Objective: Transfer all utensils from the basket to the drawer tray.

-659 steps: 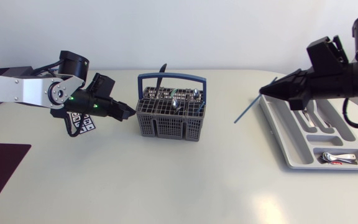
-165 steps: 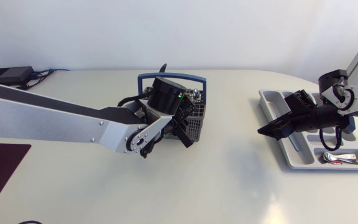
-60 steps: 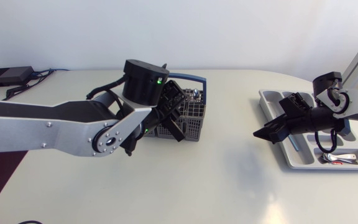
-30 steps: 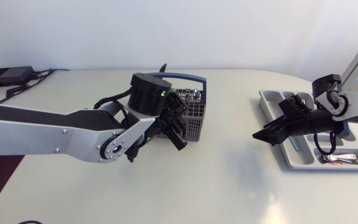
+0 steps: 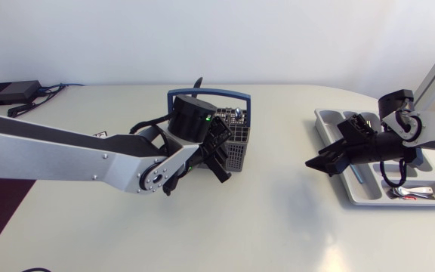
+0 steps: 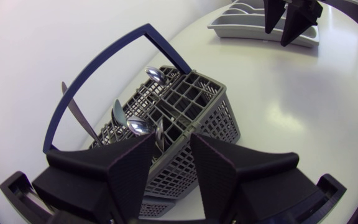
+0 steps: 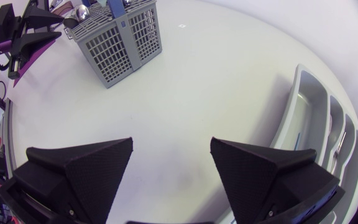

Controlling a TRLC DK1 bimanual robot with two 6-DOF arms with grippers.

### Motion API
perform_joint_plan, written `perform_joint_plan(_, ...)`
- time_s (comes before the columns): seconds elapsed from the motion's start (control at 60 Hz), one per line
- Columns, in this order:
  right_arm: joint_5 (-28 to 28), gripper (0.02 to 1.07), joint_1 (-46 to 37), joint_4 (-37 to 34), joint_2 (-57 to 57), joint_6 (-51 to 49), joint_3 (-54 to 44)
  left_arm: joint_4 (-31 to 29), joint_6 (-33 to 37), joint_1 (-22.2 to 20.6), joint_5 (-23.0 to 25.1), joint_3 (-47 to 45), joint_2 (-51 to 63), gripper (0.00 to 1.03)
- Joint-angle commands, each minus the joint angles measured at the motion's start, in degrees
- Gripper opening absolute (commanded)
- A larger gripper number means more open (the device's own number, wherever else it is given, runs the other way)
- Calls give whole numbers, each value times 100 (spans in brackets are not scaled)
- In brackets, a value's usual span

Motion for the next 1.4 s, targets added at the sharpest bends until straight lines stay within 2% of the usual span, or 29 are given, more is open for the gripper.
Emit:
perform_joint_plan(0.0,-26,92,39,21,135,-61,-143,77,26,66,-20,194,179,42)
perform_joint_plan(0.133,-26,92,48,21,126,-61,-134,95,26,118,-55,255,258,42)
perform_joint_plan(0.283,-26,92,57,39,135,-61,-143,192,26,224,-72,299,302,33)
perform_joint_plan(0.567,-26,92,101,47,144,-61,-143,288,26,233,-72,352,354,28)
perform_joint_plan(0.617,-26,92,119,47,144,-61,-143,315,35,233,-72,361,363,24)
perform_joint_plan(0.833,-17,92,136,47,144,-44,-143,297,53,233,-81,414,477,24)
perform_joint_plan(0.917,-17,92,136,47,161,-44,-143,315,53,233,-81,422,495,20)
perform_joint_plan(1.017,-17,92,136,56,161,-61,-134,306,53,233,-90,431,504,20)
perform_joint_plan(1.217,-8,92,145,56,161,-61,-143,315,62,233,-99,449,513,6)
perform_joint_plan(1.383,-17,92,162,47,117,-44,-152,315,62,233,-99,440,504,3)
